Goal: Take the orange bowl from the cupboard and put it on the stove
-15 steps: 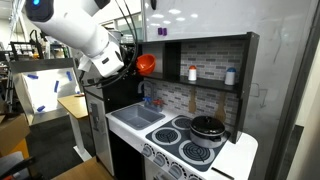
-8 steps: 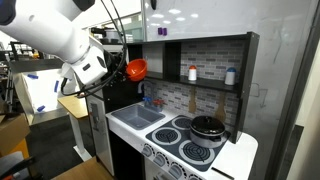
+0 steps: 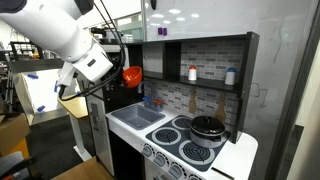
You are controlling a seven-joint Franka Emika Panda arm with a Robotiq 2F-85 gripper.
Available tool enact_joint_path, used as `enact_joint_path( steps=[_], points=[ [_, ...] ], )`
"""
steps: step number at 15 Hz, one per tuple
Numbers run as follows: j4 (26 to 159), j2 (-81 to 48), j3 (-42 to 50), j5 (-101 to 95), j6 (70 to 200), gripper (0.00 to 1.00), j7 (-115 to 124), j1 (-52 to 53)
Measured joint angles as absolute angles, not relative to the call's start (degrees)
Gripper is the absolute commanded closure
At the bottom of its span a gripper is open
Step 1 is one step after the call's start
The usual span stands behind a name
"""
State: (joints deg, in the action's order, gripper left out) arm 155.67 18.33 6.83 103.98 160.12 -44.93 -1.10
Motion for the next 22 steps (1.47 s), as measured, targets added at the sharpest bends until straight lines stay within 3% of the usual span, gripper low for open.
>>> enact_joint_path(
  steps=[12,22],
  points=[
    [154.83,13.91,7.72,78.22,161.27,0.98,-45.54,-2.59],
    [144.89,1.84,9.72,58.52,163.10,0.98,-34.44,-6.14]
  ],
)
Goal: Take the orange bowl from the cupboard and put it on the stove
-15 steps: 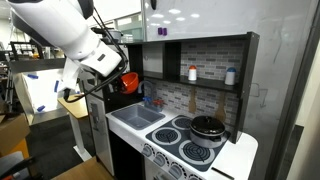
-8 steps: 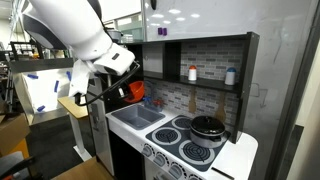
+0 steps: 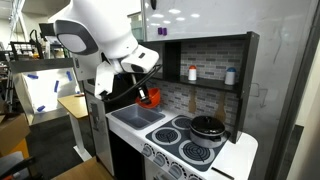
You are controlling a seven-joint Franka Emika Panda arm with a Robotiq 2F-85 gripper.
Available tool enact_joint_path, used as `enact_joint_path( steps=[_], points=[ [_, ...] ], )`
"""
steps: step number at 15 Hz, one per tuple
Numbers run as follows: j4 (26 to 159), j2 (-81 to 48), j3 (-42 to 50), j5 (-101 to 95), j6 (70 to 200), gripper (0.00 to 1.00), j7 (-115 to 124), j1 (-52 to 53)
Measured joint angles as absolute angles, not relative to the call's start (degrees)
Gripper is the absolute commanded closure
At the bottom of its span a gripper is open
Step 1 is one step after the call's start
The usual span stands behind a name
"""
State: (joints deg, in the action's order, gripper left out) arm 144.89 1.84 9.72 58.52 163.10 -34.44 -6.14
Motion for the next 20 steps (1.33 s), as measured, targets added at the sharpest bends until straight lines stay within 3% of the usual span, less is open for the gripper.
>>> enact_joint_path(
  steps=[11,20],
  points=[
    [138.98,-6.99,13.03,35.29,163.54,0.98,-16.51,-6.32],
    [135.72,-12.38,13.26,32.31,163.37,0.98,-13.10,-6.17]
  ],
)
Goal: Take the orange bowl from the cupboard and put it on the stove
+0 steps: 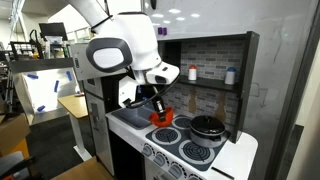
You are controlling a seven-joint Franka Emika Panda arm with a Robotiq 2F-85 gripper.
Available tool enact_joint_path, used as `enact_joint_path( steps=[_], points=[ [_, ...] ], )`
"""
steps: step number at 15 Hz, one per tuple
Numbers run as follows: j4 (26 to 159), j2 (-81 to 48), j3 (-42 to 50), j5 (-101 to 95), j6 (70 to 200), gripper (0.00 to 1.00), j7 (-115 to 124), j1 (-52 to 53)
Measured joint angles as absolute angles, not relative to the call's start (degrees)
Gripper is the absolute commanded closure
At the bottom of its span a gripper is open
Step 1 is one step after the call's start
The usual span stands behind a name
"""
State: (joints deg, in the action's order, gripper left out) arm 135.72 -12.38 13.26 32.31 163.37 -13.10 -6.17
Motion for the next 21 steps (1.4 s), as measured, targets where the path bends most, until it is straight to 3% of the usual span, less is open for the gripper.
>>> enact_joint_path(
  steps=[10,11,12,14,21],
  points=[
    [132.96,-16.94,13.22,32.69,163.22,0.98,-13.03,-6.20],
    [132.69,-17.11,13.19,32.87,163.12,0.94,-13.03,-6.21],
    [132.49,-17.20,13.16,33.04,162.99,0.68,-13.03,-6.21],
    [132.16,-17.33,13.11,33.58,162.51,0.61,-13.03,-6.22],
    [131.95,-17.75,12.97,36.35,161.50,0.10,-13.03,-6.22]
  ],
)
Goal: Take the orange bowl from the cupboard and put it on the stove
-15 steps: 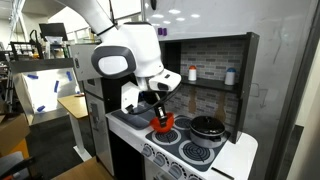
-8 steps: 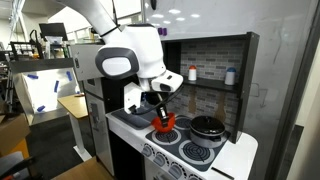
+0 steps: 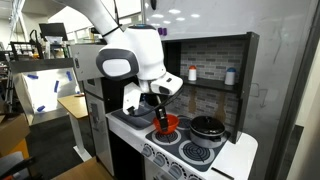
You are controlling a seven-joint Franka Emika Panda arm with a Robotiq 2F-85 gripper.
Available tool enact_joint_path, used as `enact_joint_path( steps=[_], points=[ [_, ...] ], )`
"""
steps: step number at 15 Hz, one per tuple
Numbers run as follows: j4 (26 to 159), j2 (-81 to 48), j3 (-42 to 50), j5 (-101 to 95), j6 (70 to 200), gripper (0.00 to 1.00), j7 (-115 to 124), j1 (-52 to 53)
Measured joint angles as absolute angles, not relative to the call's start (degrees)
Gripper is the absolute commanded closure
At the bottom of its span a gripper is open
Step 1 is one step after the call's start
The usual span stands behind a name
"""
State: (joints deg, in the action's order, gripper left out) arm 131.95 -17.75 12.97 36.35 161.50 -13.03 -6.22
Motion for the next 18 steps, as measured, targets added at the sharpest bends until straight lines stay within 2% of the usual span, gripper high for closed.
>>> enact_joint_path(
  steps=[2,3,8,12,18],
  points=[
    [131.95,-17.90,12.87,37.12,161.49,0.01,-13.03,-6.21],
    [131.94,-17.91,12.75,37.67,161.50,0.00,-13.03,-6.22],
    [131.98,-16.05,11.97,39.96,159.09,0.00,-13.02,-6.11],
    [134.47,-9.59,11.92,39.25,153.95,0.00,-13.52,-5.94],
    [142.16,2.22,11.72,25.93,146.54,0.00,-13.93,-6.50]
  ],
)
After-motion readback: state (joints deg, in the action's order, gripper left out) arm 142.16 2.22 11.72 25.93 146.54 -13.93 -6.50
